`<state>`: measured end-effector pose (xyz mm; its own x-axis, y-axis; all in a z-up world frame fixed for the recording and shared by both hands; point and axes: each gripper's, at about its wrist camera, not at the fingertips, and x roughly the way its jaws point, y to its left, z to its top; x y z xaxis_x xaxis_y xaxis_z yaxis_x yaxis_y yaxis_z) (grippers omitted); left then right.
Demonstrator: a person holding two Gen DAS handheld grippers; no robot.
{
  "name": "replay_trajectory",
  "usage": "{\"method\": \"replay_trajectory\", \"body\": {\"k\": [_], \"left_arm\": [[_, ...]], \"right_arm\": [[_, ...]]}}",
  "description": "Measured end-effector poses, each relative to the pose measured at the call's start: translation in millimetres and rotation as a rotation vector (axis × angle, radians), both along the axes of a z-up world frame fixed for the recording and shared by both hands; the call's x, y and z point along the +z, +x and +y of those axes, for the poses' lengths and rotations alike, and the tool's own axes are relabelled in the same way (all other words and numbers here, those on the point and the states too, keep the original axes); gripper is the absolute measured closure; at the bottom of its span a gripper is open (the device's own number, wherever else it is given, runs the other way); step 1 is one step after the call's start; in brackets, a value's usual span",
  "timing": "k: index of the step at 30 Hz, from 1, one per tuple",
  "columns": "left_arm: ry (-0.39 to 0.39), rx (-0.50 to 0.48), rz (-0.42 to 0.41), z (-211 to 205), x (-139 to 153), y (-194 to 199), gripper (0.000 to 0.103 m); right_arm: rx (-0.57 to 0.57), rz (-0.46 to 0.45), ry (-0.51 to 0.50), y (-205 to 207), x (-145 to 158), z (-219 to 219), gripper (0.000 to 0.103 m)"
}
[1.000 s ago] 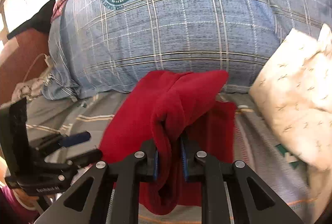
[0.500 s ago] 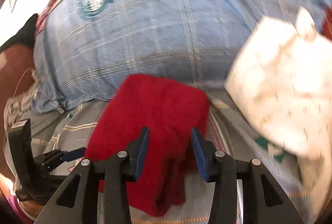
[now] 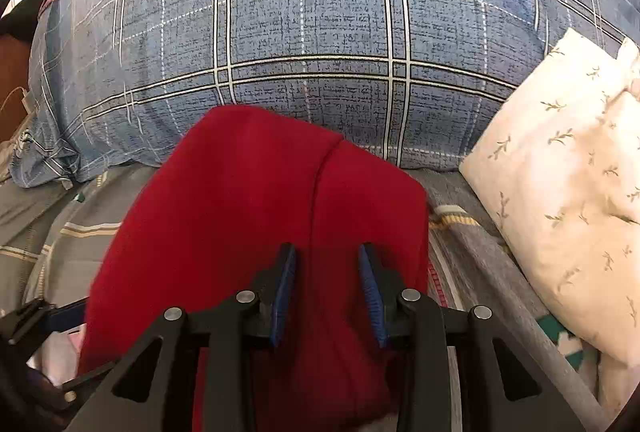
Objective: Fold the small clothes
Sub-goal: 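Lower the folded shirt onto the bed and open the right tool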
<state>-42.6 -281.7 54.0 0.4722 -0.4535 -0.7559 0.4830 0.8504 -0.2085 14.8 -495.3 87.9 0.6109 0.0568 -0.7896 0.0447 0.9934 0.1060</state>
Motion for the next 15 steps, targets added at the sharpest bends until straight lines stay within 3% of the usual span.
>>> {"method": "replay_trajectory", "body": {"k": [3, 8, 12, 15], "left_arm": [[0.0, 0.001, 0.001, 1.3, 0.2, 0.4, 0.028], [0.002, 0.004, 0.0, 0.9, 0.0, 0.4, 0.028], [0.003, 0.009, -0.005, 0.7, -1.1, -0.7, 0.028], [-0.007, 0.009, 0.007, 1.0, -1.4, -1.0, 0.027]], "right_arm": [[-0.004, -0.029, 0.062, -21.4, 16.3, -3.0, 0.067], [0.008, -0.048, 0.039, -49.6, 23.6, 5.3, 0.064], [0.001, -0.014, 0.016, -58.2, 9.6, 4.3, 0.063], [0.004, 0.005, 0.017, -57.3, -3.2, 0.3, 0.057]]}}
